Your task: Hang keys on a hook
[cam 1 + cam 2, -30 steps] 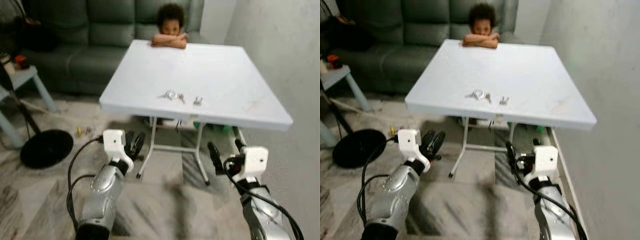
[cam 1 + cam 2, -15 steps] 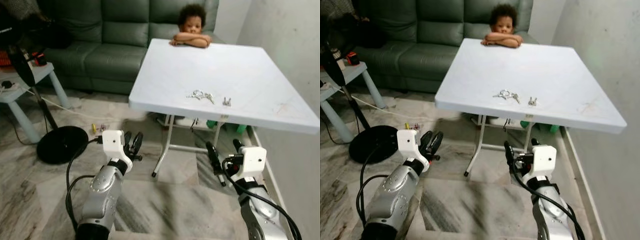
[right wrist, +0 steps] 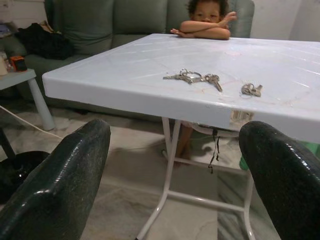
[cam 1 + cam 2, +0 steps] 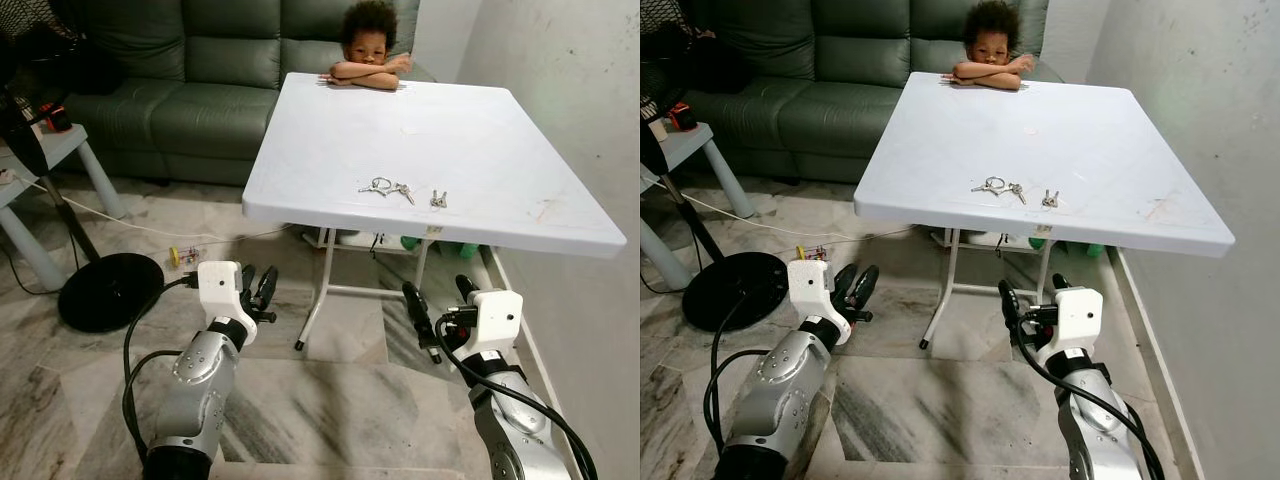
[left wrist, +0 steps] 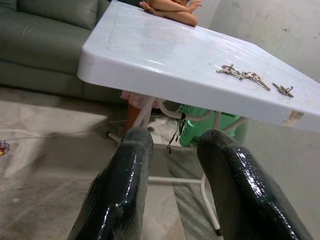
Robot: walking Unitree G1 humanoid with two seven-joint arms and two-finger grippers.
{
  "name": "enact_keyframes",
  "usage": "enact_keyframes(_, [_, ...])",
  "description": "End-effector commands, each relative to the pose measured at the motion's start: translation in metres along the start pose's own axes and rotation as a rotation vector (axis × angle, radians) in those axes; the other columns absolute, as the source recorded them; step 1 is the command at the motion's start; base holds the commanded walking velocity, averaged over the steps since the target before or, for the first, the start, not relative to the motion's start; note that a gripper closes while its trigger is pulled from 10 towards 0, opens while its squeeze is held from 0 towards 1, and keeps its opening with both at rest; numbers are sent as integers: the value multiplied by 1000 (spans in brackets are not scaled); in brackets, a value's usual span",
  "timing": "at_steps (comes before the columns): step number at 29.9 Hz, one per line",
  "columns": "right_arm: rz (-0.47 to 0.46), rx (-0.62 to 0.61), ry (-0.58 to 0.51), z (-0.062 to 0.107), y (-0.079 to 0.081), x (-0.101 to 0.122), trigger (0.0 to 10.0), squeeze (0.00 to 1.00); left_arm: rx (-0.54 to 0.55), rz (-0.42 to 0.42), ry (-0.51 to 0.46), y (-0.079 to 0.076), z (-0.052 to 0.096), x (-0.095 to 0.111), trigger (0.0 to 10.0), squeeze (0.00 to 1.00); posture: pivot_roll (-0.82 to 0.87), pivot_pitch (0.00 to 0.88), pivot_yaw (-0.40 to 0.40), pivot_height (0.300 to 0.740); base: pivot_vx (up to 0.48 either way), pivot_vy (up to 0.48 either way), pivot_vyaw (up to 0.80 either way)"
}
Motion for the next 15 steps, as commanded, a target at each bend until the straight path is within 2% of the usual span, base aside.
enact_keyframes(1, [-6, -6, -15, -1, -2, 5, 10000, 0, 1, -8, -6, 0, 0, 4, 10000, 0, 73, 0, -64, 740, 356, 0, 0])
enact_keyframes(15, [-13, -12, -17, -2, -1, 5, 10000, 0, -12, -10, -12, -2, -3, 7, 10000, 0, 68, 0, -54, 740, 404, 0, 0])
Point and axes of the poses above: a point about 5 cm out from each wrist's last joint towards the gripper, its own z axis pointing back from the gripper into the wrist, its own x axis along the axis of the wrist's last joint, y = z × x, the point moved 2 cm from there along -z, pointing out of the wrist towards the gripper, and after that the axes turned 7 degrees about -z, right-handed, at the moved point
